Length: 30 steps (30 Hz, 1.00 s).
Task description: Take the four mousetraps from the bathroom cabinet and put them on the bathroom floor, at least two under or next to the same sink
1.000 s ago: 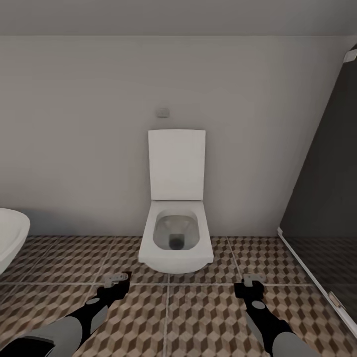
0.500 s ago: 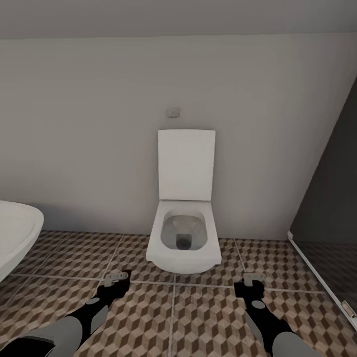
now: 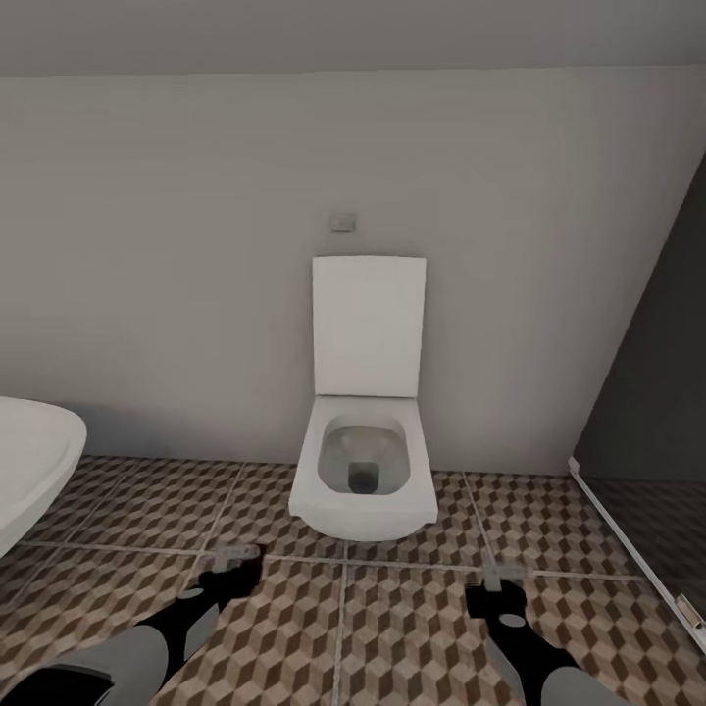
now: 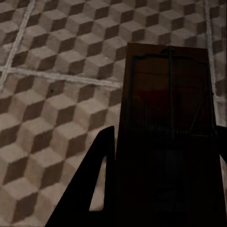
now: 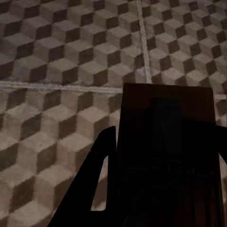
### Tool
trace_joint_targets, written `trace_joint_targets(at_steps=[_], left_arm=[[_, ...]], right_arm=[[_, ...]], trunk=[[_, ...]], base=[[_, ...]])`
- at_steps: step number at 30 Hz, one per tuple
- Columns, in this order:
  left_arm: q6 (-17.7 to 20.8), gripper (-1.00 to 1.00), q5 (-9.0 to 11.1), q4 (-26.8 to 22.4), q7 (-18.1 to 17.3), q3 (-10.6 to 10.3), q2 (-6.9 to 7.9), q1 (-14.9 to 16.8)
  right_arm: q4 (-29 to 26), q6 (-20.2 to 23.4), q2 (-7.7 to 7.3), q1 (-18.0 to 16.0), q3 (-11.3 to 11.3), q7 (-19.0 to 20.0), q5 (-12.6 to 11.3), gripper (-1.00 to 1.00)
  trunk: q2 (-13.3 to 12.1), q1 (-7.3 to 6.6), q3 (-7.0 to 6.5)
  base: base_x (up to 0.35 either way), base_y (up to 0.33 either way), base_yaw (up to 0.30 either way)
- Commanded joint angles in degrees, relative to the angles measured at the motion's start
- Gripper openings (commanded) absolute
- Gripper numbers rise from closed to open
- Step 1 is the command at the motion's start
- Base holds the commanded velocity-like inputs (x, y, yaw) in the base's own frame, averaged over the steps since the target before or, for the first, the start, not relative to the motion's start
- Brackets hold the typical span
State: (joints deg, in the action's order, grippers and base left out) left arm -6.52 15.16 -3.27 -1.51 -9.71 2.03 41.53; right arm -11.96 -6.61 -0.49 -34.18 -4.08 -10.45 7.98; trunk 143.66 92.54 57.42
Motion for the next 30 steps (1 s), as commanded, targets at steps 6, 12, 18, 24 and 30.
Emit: trace_joint_targets(at_steps=[6,12,18,24,30], left_arm=[[1.10,-1.00,0.32,-1.08,0.01,-0.69,-0.53,0.04],[1.94,-1.00,0.13,-4.90,0.01,-0.69,-0.54,0.04],[1.61,-1.00,0.12,-5.84,0.05,-0.73,-0.43,0.04],[1.87,-1.00,0.13,-7.04,0.61,-0.64,-0.53,0.04],[2.12,-1.00,0.19,-7.58,0.85,-0.58,-0.82,0.04]], right_arm=[[1.70,0.67,-0.20,-0.17,-0.54,-0.01,0.69,-1.00],[1.71,0.80,-0.44,-0.41,-0.60,-0.01,0.72,-1.00],[1.68,0.81,-0.47,-0.44,-0.58,-0.01,0.72,-1.00],[0.90,0.87,-0.43,-0.45,-0.58,-0.19,0.72,-1.00],[0.49,0.89,-0.47,-0.45,-0.60,-0.48,0.72,-1.00]], trunk=[[0.02,-0.01,0.05],[0.02,-0.01,0.05],[0.02,-0.01,0.05],[0.02,-0.01,0.05],[0.02,-0.01,0.05]], base=[[0.000,0.000,0.000],[0.000,0.000,0.000],[0.000,0.000,0.000],[0.000,0.000,0.000],[0.000,0.000,0.000]])
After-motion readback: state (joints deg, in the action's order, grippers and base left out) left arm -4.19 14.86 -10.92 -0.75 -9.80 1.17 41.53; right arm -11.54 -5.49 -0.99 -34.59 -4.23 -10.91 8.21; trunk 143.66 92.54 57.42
